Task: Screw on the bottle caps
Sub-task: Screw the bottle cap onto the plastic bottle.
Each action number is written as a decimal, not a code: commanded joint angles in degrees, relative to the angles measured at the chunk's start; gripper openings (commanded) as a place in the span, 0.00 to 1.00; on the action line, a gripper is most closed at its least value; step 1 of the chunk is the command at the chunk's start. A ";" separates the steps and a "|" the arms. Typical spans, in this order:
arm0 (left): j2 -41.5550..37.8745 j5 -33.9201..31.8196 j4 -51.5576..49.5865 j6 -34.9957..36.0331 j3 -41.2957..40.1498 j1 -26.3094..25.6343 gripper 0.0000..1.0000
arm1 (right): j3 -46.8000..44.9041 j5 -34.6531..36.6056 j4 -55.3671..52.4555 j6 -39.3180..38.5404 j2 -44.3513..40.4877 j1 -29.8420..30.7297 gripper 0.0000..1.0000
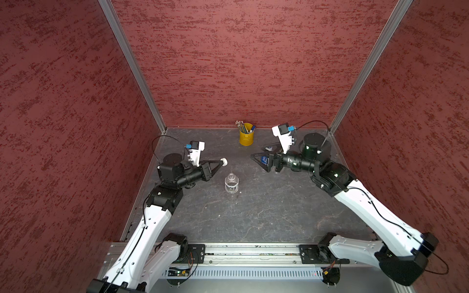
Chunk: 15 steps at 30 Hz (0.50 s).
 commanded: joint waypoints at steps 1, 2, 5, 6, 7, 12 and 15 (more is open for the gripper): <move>1.92 4.12 18.51 10.65 0.55 -2.14 0.00 | 1.43 -16.65 1.11 13.32 3.40 -0.51 0.92; 2.76 4.00 20.88 12.30 0.41 -2.87 0.00 | 1.77 -17.59 1.69 14.69 4.14 -0.58 0.91; 6.21 4.65 26.20 17.93 1.24 -4.88 0.00 | 2.70 -18.82 3.58 18.88 6.16 -0.57 0.88; 7.38 4.92 27.84 19.23 1.63 -5.57 0.00 | 2.35 -19.71 6.08 20.93 6.66 -0.59 0.86; 8.26 5.18 29.80 20.06 1.70 -6.07 0.00 | 2.04 -20.51 8.31 23.22 7.23 -0.54 0.83; 13.16 6.53 40.09 18.25 1.22 -6.89 0.00 | 1.04 -21.75 13.64 28.01 8.78 -0.75 0.75; 14.59 8.12 44.76 16.43 -0.50 -7.02 0.00 | -0.78 -21.39 18.29 32.09 8.40 -2.24 0.77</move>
